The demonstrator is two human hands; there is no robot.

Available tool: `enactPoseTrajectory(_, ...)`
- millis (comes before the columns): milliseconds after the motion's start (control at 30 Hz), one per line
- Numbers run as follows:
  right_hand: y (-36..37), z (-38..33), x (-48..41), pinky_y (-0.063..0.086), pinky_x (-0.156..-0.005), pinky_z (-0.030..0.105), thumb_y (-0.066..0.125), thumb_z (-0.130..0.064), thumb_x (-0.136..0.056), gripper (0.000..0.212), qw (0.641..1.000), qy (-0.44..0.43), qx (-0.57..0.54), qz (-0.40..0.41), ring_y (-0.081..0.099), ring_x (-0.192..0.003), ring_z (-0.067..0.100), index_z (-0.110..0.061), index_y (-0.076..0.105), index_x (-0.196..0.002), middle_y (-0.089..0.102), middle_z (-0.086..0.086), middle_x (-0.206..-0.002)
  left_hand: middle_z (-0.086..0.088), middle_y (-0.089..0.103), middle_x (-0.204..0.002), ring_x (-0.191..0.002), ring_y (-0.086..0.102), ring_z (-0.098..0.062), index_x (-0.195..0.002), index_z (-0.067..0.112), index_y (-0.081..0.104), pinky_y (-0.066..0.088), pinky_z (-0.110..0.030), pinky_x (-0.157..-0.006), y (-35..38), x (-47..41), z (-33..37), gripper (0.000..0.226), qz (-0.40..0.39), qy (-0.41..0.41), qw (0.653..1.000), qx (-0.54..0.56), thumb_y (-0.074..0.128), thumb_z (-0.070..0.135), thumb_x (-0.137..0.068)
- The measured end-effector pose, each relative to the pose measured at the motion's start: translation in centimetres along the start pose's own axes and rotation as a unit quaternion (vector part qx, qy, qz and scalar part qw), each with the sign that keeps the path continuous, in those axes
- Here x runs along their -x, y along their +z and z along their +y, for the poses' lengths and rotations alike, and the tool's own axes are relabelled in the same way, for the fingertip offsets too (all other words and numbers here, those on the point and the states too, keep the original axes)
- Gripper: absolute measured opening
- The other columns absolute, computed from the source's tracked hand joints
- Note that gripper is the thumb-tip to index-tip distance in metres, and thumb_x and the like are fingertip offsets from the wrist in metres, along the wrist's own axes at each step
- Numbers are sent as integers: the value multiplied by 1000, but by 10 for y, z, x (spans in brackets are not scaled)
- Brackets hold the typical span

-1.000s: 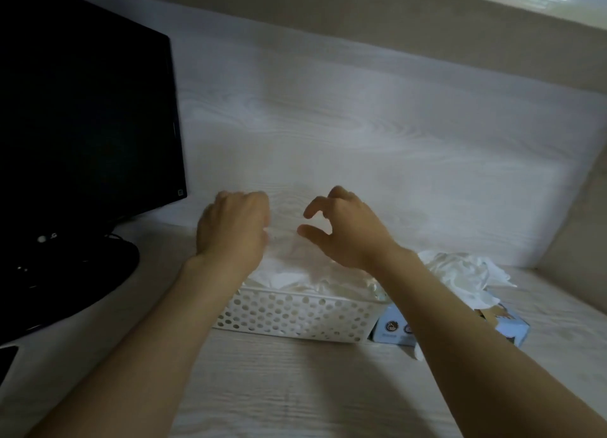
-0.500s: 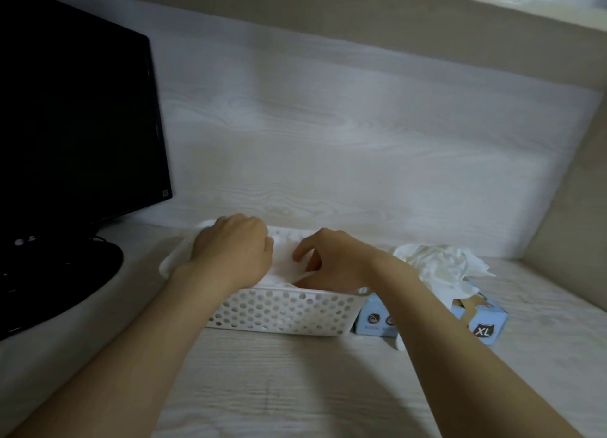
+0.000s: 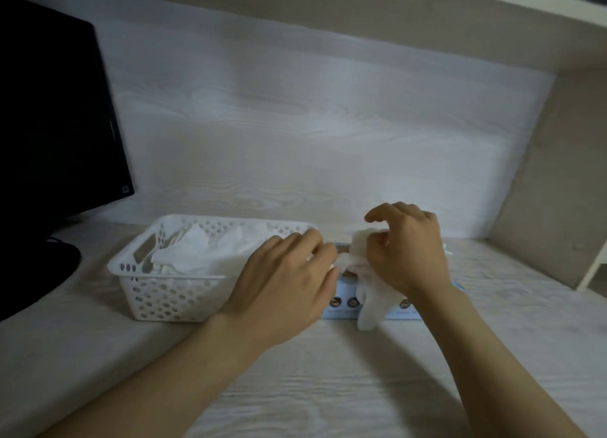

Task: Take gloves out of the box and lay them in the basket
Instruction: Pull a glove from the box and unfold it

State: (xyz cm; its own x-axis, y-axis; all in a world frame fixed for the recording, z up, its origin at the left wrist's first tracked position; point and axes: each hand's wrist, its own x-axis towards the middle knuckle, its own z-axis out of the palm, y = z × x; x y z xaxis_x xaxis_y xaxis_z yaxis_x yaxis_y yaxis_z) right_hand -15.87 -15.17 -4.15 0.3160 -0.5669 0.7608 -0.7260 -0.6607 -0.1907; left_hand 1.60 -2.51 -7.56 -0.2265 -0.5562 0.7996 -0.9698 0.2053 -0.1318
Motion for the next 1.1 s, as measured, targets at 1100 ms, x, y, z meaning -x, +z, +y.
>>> enactPoseTrajectory(1100,-2,-1,20,53,-79,40,59,-18,-107,11,942,-16,-210,261,65,-88,18,-12,68,-106,69,-6,-98,1,66,-103,-97,58,-27,-98,21,71,42,-45,-97,30,-5,27,10,-23,43,998,-40,62,22,-95)
